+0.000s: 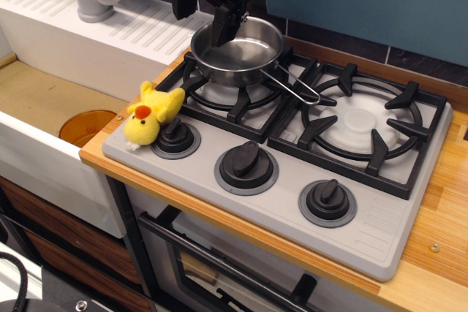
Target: Put pan on stove and put stuffedduck in pan
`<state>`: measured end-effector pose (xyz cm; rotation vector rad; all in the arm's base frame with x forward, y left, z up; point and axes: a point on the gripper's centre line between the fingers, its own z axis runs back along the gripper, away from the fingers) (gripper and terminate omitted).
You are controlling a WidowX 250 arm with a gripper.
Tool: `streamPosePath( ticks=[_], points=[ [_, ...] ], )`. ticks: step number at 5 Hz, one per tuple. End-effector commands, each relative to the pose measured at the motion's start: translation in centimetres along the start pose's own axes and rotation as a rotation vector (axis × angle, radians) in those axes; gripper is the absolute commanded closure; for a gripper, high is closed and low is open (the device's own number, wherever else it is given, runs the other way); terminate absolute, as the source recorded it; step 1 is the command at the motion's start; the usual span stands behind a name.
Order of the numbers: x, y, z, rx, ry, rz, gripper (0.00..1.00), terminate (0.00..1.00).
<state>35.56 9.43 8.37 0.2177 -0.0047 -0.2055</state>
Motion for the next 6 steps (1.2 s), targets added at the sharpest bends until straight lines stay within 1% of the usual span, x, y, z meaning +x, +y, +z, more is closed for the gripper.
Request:
streamPosePath(
  ticks=[1, 2, 3, 4, 5, 6],
  points=[
    [0.8, 0.9, 3.3, 0.040, -0.089, 0.018, 0.00, 0.00],
    [0.8, 0.9, 3.3, 0.040, -0.089, 0.018, 0.00, 0.00],
    [-0.9, 1.0, 4.3, 0.042, -0.155, 0.078, 0.00, 0.00],
    [-2.5, 0.9, 4.7, 0.041, -0.173, 0.114, 0.00, 0.00],
    [-3.9, 1.4, 4.2, 0.049, -0.198, 0.122, 0.00, 0.00],
    [-5.9, 1.7, 2.8, 0.075, -0.201, 0.140, 0.00, 0.00]
  ],
)
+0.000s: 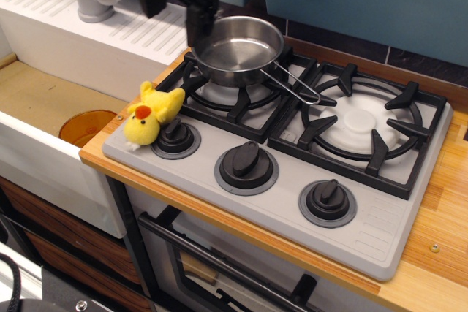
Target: Put pan on stove and put stuffedduck in pan
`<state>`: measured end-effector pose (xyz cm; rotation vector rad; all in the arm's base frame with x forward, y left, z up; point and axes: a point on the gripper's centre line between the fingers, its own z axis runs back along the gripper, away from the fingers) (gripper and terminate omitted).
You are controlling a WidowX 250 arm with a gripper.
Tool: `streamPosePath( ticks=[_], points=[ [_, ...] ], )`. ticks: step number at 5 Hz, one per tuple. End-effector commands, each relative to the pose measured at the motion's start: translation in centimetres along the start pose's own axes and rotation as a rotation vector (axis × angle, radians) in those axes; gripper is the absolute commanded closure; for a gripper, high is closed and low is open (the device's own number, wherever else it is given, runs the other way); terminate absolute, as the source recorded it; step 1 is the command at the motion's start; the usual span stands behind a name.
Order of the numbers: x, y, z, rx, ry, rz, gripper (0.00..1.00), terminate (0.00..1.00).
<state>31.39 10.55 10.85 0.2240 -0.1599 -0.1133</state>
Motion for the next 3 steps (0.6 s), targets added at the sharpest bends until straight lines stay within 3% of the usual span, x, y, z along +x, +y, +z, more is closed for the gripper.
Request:
streamPosePath(
  ticks=[1, 3],
  points=[
    [-3.3, 0.5, -0.2, 0.098, -0.046, 0.045, 0.00, 0.00],
    [-5.7, -0.8, -1.5, 0.105, -0.057, 0.078, 0.00, 0.00]
  ],
)
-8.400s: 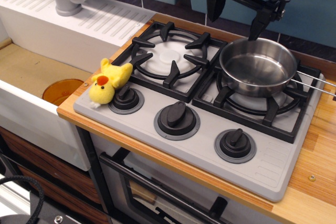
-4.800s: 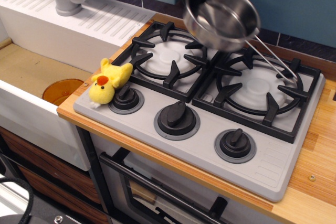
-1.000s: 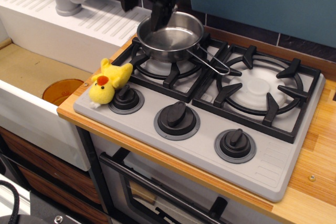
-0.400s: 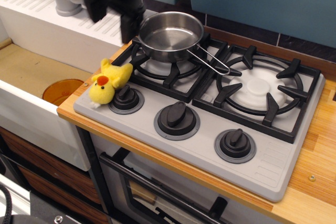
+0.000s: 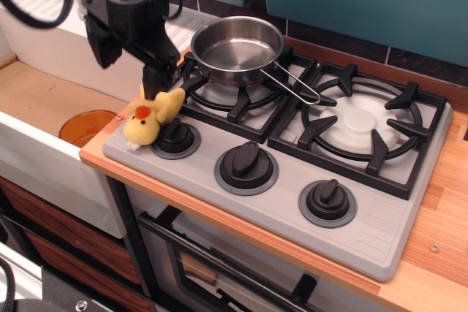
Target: Put pan on stove and put stuffedduck in pan
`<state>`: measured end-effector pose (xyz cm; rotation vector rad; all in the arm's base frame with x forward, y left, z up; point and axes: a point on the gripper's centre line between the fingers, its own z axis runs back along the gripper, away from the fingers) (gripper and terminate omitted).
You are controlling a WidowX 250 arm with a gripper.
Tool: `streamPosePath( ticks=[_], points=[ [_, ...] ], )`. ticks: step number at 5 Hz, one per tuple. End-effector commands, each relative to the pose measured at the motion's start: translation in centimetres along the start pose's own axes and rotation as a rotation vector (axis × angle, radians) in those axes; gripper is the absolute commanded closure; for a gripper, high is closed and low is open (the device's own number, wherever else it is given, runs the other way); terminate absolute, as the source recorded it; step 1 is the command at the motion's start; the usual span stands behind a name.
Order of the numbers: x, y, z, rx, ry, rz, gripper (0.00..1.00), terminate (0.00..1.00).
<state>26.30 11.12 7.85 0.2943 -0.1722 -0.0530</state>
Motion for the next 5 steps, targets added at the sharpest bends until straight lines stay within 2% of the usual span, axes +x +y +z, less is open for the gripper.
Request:
streamPosePath(
  ticks=[1, 3, 4, 5],
  points=[
    [-0.7, -0.7, -0.4, 0.025, -0.075, 0.026, 0.00, 0.00],
    [-1.0, -1.8, -3.5, 0.013, -0.103, 0.016, 0.00, 0.00],
    [-0.9, -2.1, -4.6, -0.011, -0.086, 0.007, 0.00, 0.00],
    [-0.5, -2.3, -4.7, -0.021, -0.043, 0.015, 1.00, 0.00]
  ],
)
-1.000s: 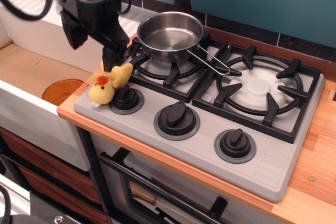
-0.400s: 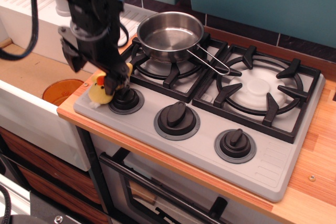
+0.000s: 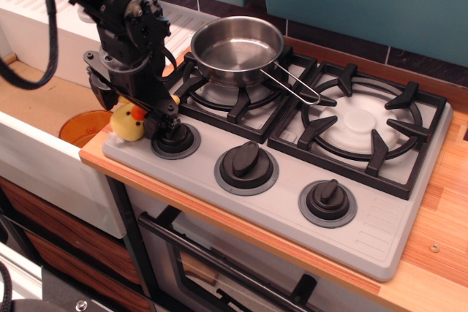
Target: Put pan on stove and put stuffedduck in pan
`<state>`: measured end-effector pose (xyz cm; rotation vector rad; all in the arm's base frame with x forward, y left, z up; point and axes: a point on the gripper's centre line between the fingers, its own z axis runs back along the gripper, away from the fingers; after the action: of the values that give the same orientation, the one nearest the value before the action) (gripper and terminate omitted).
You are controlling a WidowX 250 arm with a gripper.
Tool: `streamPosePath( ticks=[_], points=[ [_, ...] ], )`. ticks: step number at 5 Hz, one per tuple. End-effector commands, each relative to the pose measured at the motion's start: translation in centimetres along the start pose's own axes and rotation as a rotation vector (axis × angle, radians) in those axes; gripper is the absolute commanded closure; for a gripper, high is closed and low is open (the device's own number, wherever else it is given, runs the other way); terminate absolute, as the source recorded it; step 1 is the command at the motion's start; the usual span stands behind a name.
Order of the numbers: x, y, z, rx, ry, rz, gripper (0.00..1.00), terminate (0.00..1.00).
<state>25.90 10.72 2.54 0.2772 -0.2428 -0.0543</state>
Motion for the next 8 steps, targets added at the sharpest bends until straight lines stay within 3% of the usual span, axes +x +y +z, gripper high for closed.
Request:
streamPosePath(
  ticks=[1, 3, 5, 8],
  points=[
    [1.4, 0.1, 1.3, -0.011, 0.067, -0.002, 1.00, 0.00],
    [5.5, 2.4, 5.6, 0.028, 0.146, -0.061, 1.00, 0.00],
    [9.3, 3.4, 9.0, 0.072, 0.176, -0.104, 1.00, 0.00],
    [11.2, 0.5, 8.6, 0.057, 0.162, -0.097, 1.00, 0.00]
  ],
)
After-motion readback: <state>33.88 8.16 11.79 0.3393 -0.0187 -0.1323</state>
